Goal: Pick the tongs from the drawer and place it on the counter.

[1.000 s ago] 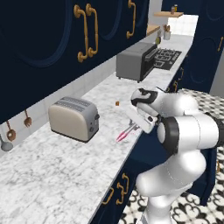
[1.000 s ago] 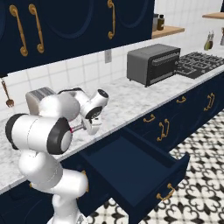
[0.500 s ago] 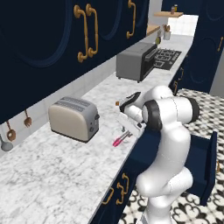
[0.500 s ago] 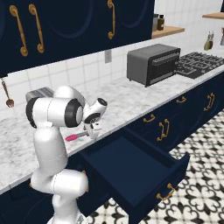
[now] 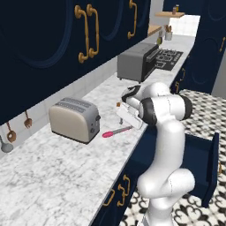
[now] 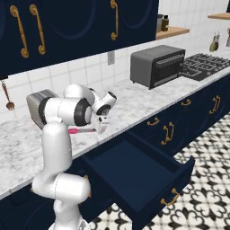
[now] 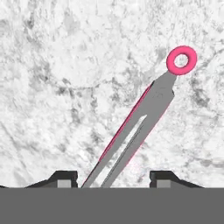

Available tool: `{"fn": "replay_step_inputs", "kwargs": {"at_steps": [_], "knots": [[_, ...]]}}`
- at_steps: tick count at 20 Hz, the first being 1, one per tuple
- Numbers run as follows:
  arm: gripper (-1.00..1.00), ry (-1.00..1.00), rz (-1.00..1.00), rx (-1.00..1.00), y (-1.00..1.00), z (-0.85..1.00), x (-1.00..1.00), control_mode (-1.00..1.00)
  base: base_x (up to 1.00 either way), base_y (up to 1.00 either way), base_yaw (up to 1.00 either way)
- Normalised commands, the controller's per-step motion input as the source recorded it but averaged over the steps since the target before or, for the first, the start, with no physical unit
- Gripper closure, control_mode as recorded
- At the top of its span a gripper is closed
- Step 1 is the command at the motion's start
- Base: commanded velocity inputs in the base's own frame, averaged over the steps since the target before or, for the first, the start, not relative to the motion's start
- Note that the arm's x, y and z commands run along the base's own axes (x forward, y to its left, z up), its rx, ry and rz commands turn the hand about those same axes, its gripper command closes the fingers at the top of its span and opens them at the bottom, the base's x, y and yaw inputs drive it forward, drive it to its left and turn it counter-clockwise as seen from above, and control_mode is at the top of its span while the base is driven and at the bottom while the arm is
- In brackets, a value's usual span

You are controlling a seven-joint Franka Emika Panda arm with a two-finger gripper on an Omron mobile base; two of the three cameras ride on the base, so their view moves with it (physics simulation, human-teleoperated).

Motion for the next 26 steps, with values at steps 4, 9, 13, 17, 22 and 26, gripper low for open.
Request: {"fn": "replay_step_inputs", "kwargs": {"at_steps": [4,9,13,17,22,26], "knots": [[-1.00,-0.03,0.00,0.00,-0.29,0.41,-0.99,-1.00,0.00,0.00,0.00],[-1.00,-0.01,0.05,0.11,-0.54,0.86,-1.00,-1.00,0.00,0.00,0.00],[-1.00,-0.13,0.14,0.15,-0.49,0.82,-1.00,-1.00,0.00,0.00,0.00],[-1.00,-0.19,0.11,0.12,-0.42,0.88,-1.00,-1.00,0.00,0.00,0.00],[-1.00,-0.24,0.03,0.20,-0.10,0.77,-1.00,-1.00,0.00,0.00,0.00],[-1.00,-0.48,0.00,0.23,0.10,0.28,-1.00,-1.00,0.00,0.00,0.00]]}}
